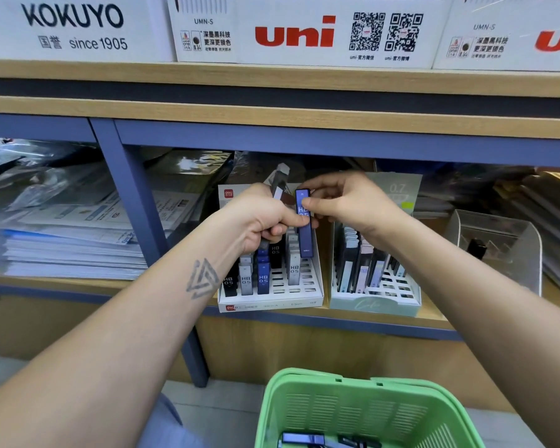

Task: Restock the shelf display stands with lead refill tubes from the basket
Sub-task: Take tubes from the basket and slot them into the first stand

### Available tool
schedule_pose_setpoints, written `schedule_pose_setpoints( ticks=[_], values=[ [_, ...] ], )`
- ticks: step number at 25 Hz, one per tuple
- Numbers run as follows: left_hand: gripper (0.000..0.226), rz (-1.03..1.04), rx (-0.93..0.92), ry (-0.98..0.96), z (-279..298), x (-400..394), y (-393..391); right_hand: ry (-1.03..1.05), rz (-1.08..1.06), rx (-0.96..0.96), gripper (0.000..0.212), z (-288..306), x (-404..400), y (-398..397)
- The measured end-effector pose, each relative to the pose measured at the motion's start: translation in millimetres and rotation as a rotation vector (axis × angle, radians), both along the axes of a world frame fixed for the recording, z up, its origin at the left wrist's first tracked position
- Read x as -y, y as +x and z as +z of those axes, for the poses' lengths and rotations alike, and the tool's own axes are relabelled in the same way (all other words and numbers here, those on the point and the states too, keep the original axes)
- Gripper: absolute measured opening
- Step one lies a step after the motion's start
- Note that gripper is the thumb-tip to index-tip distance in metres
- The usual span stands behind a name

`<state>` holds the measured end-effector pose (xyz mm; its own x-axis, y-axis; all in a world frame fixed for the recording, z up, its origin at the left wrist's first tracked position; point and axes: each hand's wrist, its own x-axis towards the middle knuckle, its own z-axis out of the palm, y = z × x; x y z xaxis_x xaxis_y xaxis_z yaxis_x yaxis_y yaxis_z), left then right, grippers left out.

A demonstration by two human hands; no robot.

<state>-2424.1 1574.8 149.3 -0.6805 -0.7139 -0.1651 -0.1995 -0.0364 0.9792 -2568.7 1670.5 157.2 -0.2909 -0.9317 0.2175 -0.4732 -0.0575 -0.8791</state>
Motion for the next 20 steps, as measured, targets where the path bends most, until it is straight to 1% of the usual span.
schedule_pose_setpoints(
  ticks=[4, 5, 8, 10, 13, 16, 20],
  values=[
    [0.009, 0.086, 0.077, 0.094, 1.7, 4.4, -5.4, 0.043, -0.108, -0.121, 0.013, 9.6, 5.0, -9.1],
    [0.008, 0.1, 0.098, 0.124, 3.5, 4.7, -5.3, 0.076, -0.132, -0.208, 0.011, 9.9, 7.0, -11.1],
    [0.023, 0.1, 0.068, 0.212, 7.5, 6.1, -3.9, 0.166, -0.169, -0.568, 0.011, 2.1, 16.9, -11.7],
    [0.027, 0.088, 0.01, 0.275, 9.4, 4.0, -3.6, 0.202, -0.17, -0.711, 0.013, -7.1, 25.3, -12.4],
    [0.031, 0.115, -0.04, 0.296, 8.1, 4.8, -3.1, 0.248, -0.146, -0.788, 0.016, -22.0, 39.0, -16.4],
    [0.035, 0.117, -0.024, 0.263, 4.6, 7.9, -2.8, 0.273, -0.152, -0.796, 0.016, -33.1, 47.7, -18.8],
    [0.033, 0.113, -0.012, 0.251, 4.0, 9.3, -2.7, 0.301, -0.15, -0.82, 0.017, -40.0, 51.0, -18.0]
  ],
)
